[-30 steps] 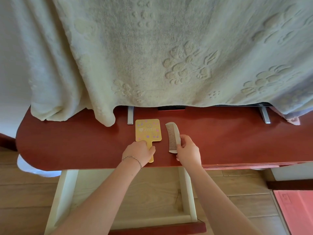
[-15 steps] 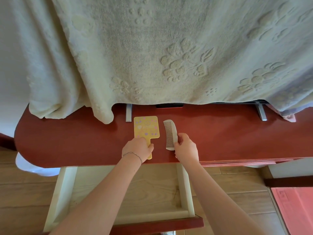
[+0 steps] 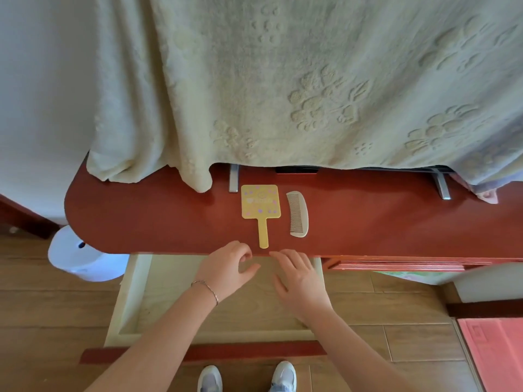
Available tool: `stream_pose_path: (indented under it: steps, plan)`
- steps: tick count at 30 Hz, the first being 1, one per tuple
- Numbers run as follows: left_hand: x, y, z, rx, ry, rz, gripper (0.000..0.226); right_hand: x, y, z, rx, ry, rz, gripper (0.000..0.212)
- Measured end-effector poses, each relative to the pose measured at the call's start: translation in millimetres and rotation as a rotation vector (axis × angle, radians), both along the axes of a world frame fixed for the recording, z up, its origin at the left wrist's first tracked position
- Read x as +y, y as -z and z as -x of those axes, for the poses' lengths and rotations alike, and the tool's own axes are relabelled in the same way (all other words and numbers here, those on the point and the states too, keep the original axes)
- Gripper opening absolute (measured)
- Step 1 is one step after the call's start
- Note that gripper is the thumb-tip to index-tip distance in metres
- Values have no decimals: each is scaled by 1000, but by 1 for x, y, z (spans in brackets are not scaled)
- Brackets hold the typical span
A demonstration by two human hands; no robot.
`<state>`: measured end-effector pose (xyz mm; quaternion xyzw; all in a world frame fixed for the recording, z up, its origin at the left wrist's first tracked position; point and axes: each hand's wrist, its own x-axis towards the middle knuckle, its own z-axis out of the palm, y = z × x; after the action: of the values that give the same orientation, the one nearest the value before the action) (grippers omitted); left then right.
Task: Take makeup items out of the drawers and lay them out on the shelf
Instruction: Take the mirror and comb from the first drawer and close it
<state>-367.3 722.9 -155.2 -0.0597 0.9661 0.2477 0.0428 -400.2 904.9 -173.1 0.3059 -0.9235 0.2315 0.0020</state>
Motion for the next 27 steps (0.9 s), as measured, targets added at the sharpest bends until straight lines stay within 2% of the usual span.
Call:
stream_pose_path:
  steps: [2, 6, 9, 16, 22, 27]
  plan:
    - [-4, 6, -19, 30, 30, 18, 42, -1, 1, -12, -20, -56, -82, 42]
    - [-11, 14, -54, -33, 82, 31, 75, 3, 3, -34, -128, -158, -286, 65]
    - [-15, 15, -75, -83, 124, 50, 79, 6, 1, -48, -193, -236, -339, 77]
    - [-4, 18, -113, -250, 274, 185, 86, 15, -2, -71, -273, -347, -444, 88]
    - [-7, 27, -124, -348, 388, 264, 96, 24, -2, -77, -244, -352, -540, 86]
    - [-22, 33, -123, -322, 340, 323, 95, 30, -2, -73, -231, -297, -547, 92]
